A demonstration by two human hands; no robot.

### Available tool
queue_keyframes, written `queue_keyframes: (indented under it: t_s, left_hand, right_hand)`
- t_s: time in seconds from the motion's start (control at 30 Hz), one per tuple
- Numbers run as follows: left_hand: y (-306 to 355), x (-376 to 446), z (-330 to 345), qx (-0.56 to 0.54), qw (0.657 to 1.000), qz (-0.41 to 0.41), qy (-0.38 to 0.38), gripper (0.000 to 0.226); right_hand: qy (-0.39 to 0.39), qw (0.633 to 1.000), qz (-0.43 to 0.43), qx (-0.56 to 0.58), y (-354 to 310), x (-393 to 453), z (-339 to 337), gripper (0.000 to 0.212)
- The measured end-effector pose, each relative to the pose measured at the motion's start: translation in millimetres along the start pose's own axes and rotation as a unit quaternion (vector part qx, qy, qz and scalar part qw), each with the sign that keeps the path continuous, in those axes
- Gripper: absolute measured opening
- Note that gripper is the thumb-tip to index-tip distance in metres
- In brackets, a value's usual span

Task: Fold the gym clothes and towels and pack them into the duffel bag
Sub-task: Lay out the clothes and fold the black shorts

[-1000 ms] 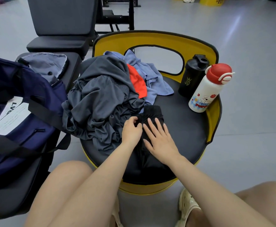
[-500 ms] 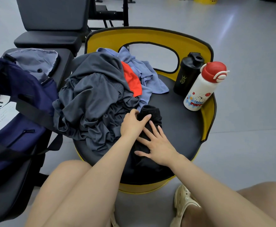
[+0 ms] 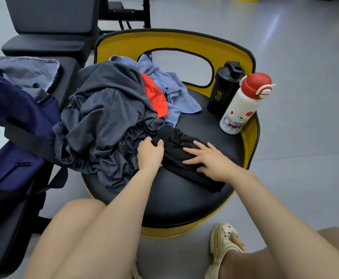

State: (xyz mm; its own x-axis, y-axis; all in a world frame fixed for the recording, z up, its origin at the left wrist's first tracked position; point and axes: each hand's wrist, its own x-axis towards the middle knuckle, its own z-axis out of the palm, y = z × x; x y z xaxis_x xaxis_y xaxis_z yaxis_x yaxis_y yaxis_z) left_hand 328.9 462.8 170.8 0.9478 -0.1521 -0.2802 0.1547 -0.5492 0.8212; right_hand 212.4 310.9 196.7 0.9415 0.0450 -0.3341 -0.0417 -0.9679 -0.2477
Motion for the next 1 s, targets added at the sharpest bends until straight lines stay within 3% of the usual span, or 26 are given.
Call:
queue_keyframes:
  t_s: [0.07,0.13,0.17,0.23,0.3,0.33,0.37,0.43,0.47,0.53,0.67,0.9,1.0]
  left_hand:
    - [0,-6,-1,0.101,0.994,0.042,0.032,0.035]
    - [5,-16,-5,0.18,0.978,0.082,0.072,0.027]
    - [7,-17,-6,0.214,0.962,0.134,0.104,0.028]
    - [11,-13,-5,0.279,0.898,0.304,0.152,0.046]
    - [20,-6,0,0.38,0.816,0.433,0.055,0.065]
    - [24,-6,4,0.43,0.78,0.454,-0.014,0.064]
    - [24,-6,7,0.457,0.768,0.443,-0.072,0.058]
    - [16,-6,9,0.444,0.785,0.423,-0.089,0.054]
    - [9,-6,10,0.445,0.787,0.42,-0.08,0.064]
    - [-5,-6,12,0.469,0.771,0.425,-0.075,0.077]
    - [-15,-5,13,0.478,0.779,0.395,-0.091,0.062]
    - [-7,-3,30,0.494,0.782,0.368,-0.092,0.06]
    - [-1,4,42,0.493,0.779,0.377,-0.092,0.059]
  right_hand:
    - [0.092,0.985,0.067,0.126,-4,-3,4,0.034]
    - [0.197,0.953,0.144,0.182,-14,-2,13,0.024]
    - [0.237,0.943,0.173,0.158,-19,0,18,0.026]
    - [0.293,0.937,0.183,0.055,-25,5,29,0.028]
    - [0.319,0.932,0.166,-0.035,-23,9,43,0.034]
    - [0.312,0.934,0.164,-0.053,-21,9,50,0.039]
    - [0.292,0.94,0.163,-0.06,-20,9,54,0.042]
    - [0.253,0.951,0.157,-0.086,-17,6,59,0.049]
    - [0.239,0.954,0.15,-0.098,-14,4,61,0.051]
    - [0.205,0.961,0.152,-0.105,-3,0,61,0.054]
    - [0.159,0.959,0.203,-0.116,16,-2,56,0.066]
    - [0.162,0.952,0.231,-0.117,39,9,46,0.08]
    - [0.167,0.947,0.244,-0.124,44,10,43,0.073]
